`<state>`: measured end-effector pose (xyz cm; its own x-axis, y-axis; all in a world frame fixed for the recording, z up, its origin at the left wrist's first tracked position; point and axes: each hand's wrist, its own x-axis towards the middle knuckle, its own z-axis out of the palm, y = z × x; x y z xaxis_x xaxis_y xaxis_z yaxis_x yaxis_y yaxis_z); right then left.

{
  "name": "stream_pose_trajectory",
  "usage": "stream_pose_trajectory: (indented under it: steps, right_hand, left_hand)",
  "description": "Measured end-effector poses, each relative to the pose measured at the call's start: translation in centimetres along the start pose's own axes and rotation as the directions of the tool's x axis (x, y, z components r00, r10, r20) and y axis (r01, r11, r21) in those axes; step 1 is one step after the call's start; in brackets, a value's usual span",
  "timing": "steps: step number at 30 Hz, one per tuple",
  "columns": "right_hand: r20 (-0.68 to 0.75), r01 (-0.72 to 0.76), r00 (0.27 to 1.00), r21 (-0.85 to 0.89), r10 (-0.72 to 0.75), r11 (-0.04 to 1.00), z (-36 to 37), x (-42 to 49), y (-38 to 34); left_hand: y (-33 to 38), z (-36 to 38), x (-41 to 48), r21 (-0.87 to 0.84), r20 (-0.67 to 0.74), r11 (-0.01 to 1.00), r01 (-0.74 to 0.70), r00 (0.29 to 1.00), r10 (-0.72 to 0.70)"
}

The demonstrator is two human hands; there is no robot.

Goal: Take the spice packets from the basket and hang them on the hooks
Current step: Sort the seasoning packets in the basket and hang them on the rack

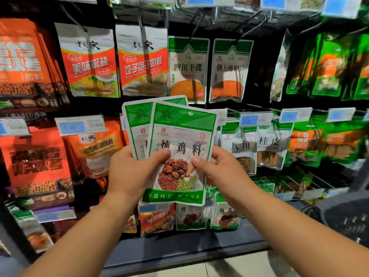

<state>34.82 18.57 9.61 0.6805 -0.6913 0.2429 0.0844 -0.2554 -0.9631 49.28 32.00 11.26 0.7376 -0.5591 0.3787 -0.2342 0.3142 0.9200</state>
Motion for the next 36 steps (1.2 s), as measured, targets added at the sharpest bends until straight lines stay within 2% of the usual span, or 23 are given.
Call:
stream_pose_trajectory:
  steps: [4,9,14,19,23,27,33,36]
  right_hand:
    - [0.001,-0.001,1.0,0.049,0.001,0.999,-1.7,-0.4,-0.3]
    - [-0.013,0.014,1.0,0.023,-0.014,1.0,-3.4,-0.8,-0.4]
    - [-0.07,0.007,0.998,0.005,-0.007,1.0,-4.5,-1.0,-0.7]
    - [-0.062,-0.055,0.996,0.005,0.056,0.998,-7.3,-0.9,-0.3]
    - [-0.032,-0.117,0.993,-0.057,0.115,0.992,-9.3,-0.9,0.6]
    - [-0.062,-0.196,0.98,-0.119,0.189,0.973,-11.3,-1.6,2.9]
    - [-0.192,-0.345,0.925,-0.067,0.328,0.936,-14.3,-3.9,7.6]
    - [-0.26,-0.418,0.883,-0.055,0.392,0.907,-14.8,-4.9,11.0]
  left_hand:
    - [-0.2,0.7,0.0,0.023,0.03,1.0,0.016,0.999,-0.016]
    - [-0.3,1.4,-0.2,-0.075,0.074,0.99,0.116,0.991,-0.111]
    - [-0.4,2.4,-0.6,-0.018,0.117,0.994,0.104,0.988,-0.101]
    - [-1.7,3.3,-0.6,0.05,0.199,0.991,0.121,0.972,-0.128]
    - [-3.6,3.8,-0.9,0.122,0.302,0.974,0.191,0.928,-0.22]
    - [-5.3,3.8,-0.5,0.219,0.383,0.952,0.212,0.879,-0.284]
    - [-8.2,5.2,-0.3,0.359,0.494,0.914,0.187,0.793,-0.357]
    - [-9.8,5.7,0.0,0.399,0.501,0.895,0.201,0.769,-0.396]
